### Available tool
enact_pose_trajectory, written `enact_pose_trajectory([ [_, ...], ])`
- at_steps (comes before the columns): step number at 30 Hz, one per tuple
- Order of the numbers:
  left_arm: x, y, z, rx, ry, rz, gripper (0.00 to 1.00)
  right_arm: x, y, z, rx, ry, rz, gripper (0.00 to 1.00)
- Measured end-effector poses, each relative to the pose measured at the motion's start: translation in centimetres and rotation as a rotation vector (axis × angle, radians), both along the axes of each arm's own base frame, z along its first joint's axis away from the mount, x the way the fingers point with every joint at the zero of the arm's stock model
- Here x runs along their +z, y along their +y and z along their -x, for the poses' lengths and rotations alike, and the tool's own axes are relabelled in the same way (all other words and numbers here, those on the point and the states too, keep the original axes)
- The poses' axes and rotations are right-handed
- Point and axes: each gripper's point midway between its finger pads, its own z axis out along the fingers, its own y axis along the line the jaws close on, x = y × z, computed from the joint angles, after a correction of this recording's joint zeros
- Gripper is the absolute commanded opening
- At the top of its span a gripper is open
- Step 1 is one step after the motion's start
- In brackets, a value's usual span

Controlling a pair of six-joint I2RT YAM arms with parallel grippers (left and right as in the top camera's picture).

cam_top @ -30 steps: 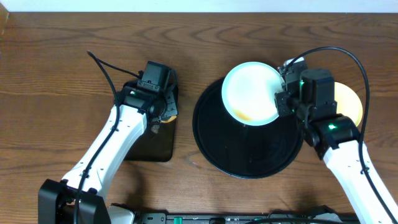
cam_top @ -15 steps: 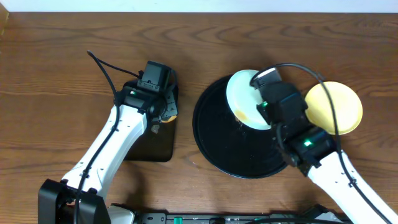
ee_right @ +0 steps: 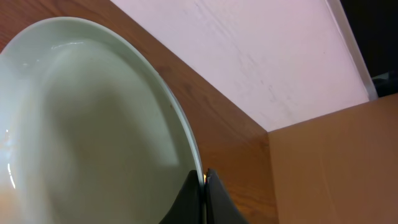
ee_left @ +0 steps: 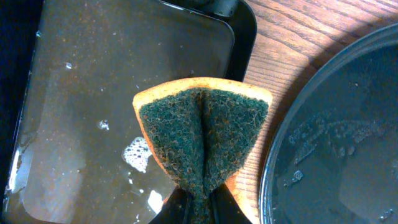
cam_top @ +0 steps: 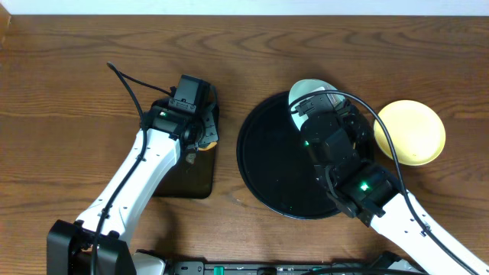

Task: Clean dirty plates on tray and stack at the side
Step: 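Carry the pale green plate right and stack it on the yellow plate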

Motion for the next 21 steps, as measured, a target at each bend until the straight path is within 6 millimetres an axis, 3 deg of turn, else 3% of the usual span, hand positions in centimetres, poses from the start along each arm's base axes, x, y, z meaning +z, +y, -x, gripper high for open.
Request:
enact_pose_trajectory([
  [12,0.0,0.0,0.0,0.0,0.0,0.0,0.08,0.0,-0.6,-0.1,-0.031,-0.007,-0.024,0.01],
  [18,0.0,0.0,0.0,0.0,0.001,0.0,0.08,-2.4,-4.1,-1.0,-0.162,0.045,-0.166,0.01],
  [21,0.0,0.0,0.0,0.0,0.001,0.0,0.08,-4.8,-6.5,-1.9,-0.267,0.091,-0.252,0.01],
])
